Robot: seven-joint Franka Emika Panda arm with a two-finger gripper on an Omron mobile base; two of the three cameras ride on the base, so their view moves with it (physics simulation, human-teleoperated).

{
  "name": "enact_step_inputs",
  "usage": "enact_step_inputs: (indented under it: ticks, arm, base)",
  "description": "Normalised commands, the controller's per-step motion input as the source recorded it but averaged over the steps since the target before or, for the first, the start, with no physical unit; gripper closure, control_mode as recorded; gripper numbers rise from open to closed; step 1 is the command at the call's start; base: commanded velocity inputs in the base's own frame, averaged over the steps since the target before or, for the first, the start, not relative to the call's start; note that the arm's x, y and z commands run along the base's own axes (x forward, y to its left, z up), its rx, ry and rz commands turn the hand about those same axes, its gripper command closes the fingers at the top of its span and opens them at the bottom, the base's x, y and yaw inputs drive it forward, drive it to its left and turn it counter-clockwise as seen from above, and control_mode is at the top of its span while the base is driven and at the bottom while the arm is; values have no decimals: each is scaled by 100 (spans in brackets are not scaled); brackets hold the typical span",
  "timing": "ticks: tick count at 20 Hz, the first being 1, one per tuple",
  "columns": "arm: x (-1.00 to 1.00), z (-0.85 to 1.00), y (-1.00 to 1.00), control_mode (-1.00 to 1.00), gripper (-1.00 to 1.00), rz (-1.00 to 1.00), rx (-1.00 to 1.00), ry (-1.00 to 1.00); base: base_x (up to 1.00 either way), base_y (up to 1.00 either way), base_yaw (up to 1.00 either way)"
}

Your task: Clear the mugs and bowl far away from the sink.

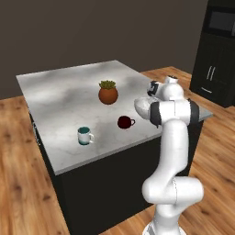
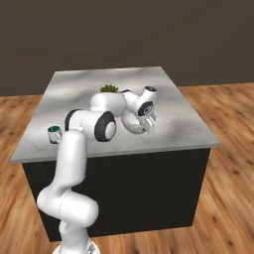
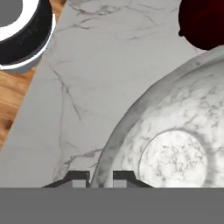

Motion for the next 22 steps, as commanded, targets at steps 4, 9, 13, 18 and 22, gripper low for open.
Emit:
enact_step_inputs:
  ticks: [4,9,13,18,22]
  arm:
    - [28,-19,0,-100,100,0,-4,-11]
    - [0,-1,0,-100,-100,1,-1,-11]
    - [-27,21,11,-100,-100,1,0,-19]
    - [-65,69,31,-100,-100,0,-5,-24]
    - [-99,66,57,-100,-100,0,-8,-26]
  base:
    - [0,0,0]
    - [0,0,0]
    - [0,0,0]
    - [0,0,0]
    - [0,0,0]
